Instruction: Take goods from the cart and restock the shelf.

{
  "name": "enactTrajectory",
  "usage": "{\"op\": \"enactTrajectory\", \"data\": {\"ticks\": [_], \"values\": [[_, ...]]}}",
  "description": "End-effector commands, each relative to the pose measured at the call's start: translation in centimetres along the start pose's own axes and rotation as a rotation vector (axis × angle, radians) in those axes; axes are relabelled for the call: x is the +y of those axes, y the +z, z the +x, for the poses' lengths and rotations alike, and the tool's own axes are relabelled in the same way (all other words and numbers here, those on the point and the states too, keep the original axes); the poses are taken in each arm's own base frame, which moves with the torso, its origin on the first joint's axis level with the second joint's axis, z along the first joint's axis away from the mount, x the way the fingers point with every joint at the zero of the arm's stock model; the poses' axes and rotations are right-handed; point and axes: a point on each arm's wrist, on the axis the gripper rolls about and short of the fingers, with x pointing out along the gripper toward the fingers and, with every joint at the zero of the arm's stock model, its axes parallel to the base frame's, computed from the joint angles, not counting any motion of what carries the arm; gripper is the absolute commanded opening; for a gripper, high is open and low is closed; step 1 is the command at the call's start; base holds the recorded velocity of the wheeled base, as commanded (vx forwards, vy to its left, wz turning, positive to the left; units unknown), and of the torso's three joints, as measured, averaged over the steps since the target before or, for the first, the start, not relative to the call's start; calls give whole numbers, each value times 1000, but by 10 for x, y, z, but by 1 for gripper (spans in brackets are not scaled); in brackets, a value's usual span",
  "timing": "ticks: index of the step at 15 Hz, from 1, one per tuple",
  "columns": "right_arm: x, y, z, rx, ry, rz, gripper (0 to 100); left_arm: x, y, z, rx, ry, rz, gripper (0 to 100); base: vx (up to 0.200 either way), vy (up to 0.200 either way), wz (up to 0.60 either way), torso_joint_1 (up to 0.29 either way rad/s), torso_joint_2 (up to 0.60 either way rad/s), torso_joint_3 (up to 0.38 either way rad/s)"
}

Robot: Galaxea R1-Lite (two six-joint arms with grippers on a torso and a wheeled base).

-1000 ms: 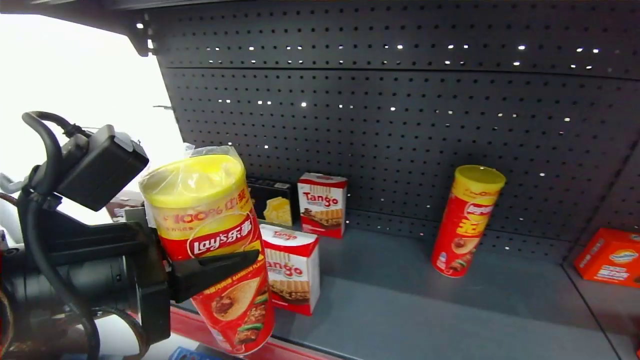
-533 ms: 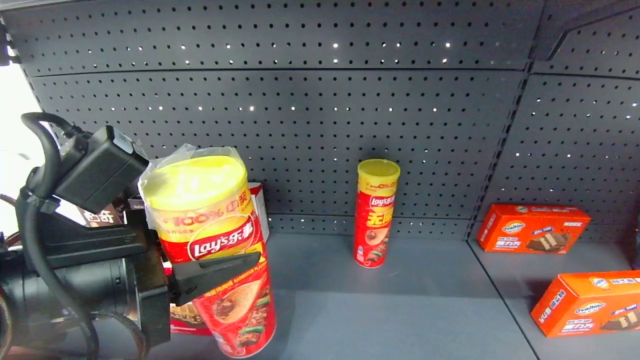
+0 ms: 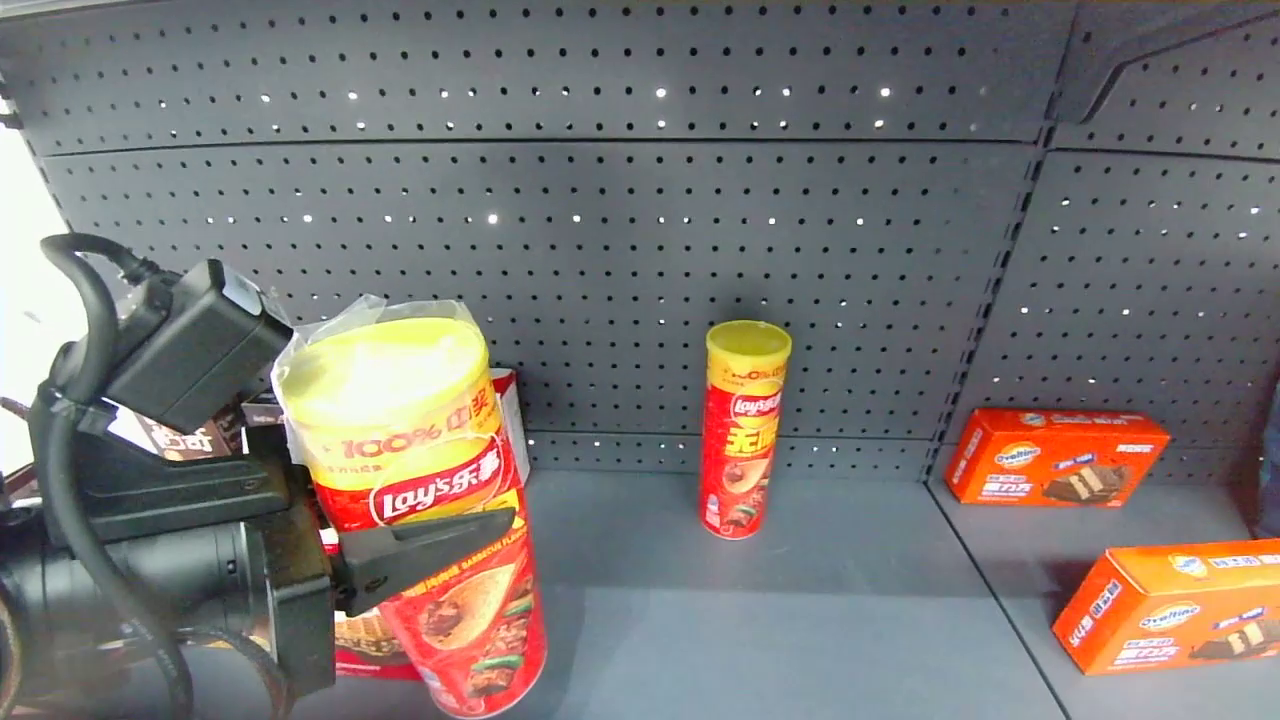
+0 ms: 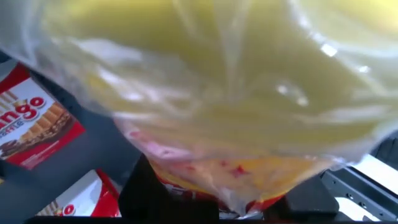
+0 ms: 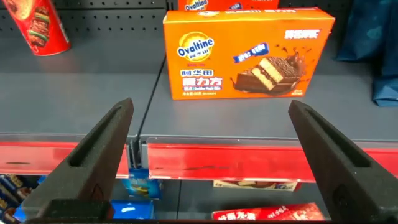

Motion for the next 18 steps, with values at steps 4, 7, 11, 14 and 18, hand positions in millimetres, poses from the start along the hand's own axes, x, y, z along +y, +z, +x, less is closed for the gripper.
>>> {"op": "enactTrajectory", "data": {"ticks": [4, 7, 11, 14, 18], "values": [[0, 0, 0, 0, 1, 1, 100, 0, 0, 0, 2, 3, -2, 0, 0, 0, 0, 0, 0, 0], [0, 0, 1, 19, 5, -10, 100, 1, 0, 0, 2, 3, -2, 0, 0, 0, 0, 0, 0, 0], [2, 101, 13, 15, 51, 57, 100, 0, 0, 0, 2, 1, -1, 0, 0, 0, 0, 0, 0, 0], [5, 126, 28, 41, 182, -110, 100, 0, -1, 0, 5, 0, -1, 0, 0, 0, 0, 0, 0, 0], [21, 142, 80, 213, 443, -134, 100, 0, -1, 0, 6, 6, -2, 0, 0, 0, 0, 0, 0, 0]]}}
